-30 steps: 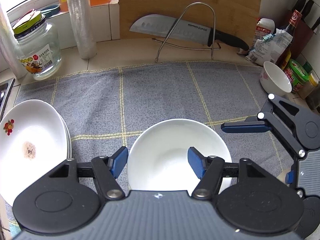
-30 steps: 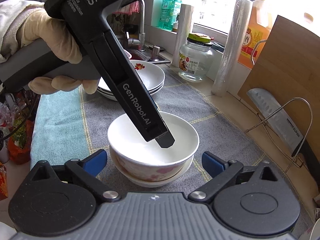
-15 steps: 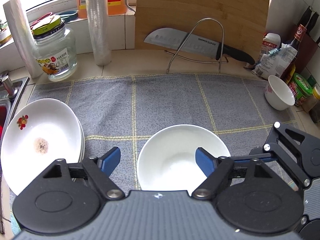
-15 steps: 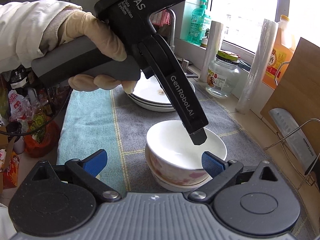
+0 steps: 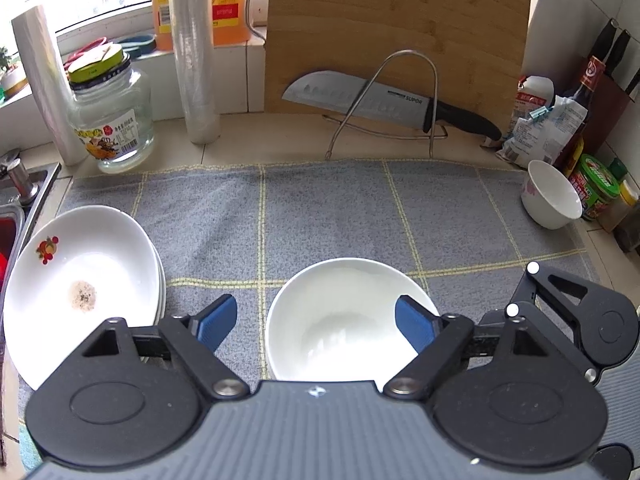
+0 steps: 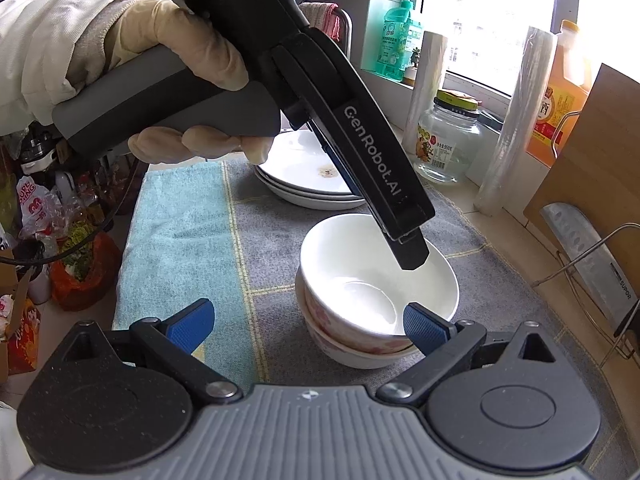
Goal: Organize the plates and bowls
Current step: 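Open both tools and withdraw them from the nested bowls, then move both tools to the small plain white bowl near the green jar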
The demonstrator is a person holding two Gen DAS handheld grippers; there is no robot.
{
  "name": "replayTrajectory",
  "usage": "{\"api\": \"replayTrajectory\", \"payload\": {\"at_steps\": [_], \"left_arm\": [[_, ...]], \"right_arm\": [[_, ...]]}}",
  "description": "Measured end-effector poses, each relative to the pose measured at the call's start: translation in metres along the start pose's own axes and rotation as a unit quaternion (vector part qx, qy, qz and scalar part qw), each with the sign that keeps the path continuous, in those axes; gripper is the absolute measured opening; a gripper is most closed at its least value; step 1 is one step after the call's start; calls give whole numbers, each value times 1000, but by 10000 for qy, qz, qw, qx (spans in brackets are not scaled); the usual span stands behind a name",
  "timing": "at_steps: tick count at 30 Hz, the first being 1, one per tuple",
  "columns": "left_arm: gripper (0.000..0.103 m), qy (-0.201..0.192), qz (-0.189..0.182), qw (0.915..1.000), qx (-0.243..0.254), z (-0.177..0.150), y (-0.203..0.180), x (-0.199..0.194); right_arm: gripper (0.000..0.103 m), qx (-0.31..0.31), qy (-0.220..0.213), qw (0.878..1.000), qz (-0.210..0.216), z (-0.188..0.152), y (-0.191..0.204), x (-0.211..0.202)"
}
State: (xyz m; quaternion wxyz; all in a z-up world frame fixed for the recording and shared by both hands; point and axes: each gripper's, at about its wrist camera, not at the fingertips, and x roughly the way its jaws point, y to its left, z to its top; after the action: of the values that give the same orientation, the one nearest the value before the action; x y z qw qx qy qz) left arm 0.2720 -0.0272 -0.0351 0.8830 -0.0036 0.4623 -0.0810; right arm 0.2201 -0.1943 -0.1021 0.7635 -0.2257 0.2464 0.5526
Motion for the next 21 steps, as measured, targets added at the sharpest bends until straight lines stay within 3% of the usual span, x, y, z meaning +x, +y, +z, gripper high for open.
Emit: {"api": "replayTrajectory", "payload": {"at_steps": [2, 6, 11, 15, 21], "left_arm": [[95, -288, 46, 9995, 73, 1, -6, -8], [100, -1045, 71, 9941, 285, -2, -24, -27], [101, -1326, -57, 9889, 664, -10, -60, -32], [101, -1213, -351, 9865, 1046, -17, -100, -22], [102, -981, -815, 9837, 1264, -18, -151, 11]], "right_arm": [[103, 66, 1, 9999, -95, 0, -2, -3], [103, 314, 152, 9985, -432, -11, -13, -13], [103, 978, 512, 9872, -1154, -45, -43, -36], [103, 1779, 887, 9626, -1841, -80, -75, -58], [103, 2853, 1290, 9083, -2773, -133, -110, -96]]}}
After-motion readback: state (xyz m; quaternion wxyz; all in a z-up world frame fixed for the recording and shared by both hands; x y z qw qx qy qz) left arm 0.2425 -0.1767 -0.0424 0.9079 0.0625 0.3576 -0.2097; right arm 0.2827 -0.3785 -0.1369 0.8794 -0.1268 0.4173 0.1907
